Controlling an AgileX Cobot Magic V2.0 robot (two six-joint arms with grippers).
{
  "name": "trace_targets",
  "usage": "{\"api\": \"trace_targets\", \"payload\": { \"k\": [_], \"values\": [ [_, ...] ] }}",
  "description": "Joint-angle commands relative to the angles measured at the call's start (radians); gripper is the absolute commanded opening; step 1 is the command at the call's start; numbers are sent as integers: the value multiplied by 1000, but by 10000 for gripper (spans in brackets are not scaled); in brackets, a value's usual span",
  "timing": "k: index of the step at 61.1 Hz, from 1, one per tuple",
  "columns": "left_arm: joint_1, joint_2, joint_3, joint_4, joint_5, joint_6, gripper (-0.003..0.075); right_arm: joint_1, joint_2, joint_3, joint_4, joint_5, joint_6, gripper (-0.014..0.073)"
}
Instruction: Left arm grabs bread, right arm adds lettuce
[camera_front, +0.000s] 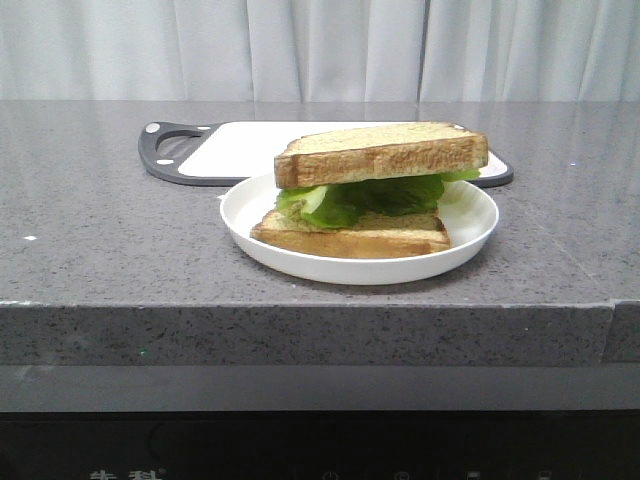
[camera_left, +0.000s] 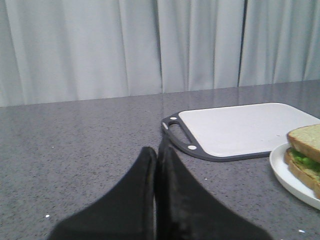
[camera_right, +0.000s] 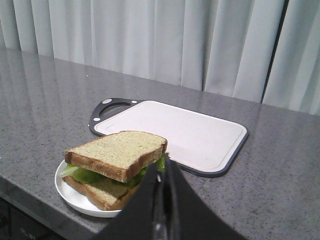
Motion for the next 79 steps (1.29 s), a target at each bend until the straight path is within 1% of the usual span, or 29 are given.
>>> {"api": "trace_targets", "payload": {
  "k": [1, 5, 12, 21, 27, 34, 43, 79],
  "values": [
    [58, -22, -2, 4, -83, -13, -19, -1, 11, -26, -14, -87, 1, -58],
    [115, -65, 32, 4, -83, -13, -19, -1, 11, -26, -14, -87, 1, -58],
    [204, -61, 85, 11, -81, -13, -19, -1, 11, -26, -14, -87, 1, -58],
    [268, -65, 157, 14, -89, -13, -19, -1, 11, -26, -14, -87, 1, -58],
    [271, -65, 203, 14, -119, -13, -19, -1, 11, -26, -14, -87, 1, -58],
    [260, -65, 256, 12, -191, -13, -19, -1, 11, -26, -14, -87, 1, -58],
    [260, -65, 253, -3, -166, -13, -19, -1, 11, -26, -14, -87, 1, -58],
    [260, -65, 253, -3, -166, -13, -19, -1, 11, -26, -14, -87, 1, -58]
  ]
}}
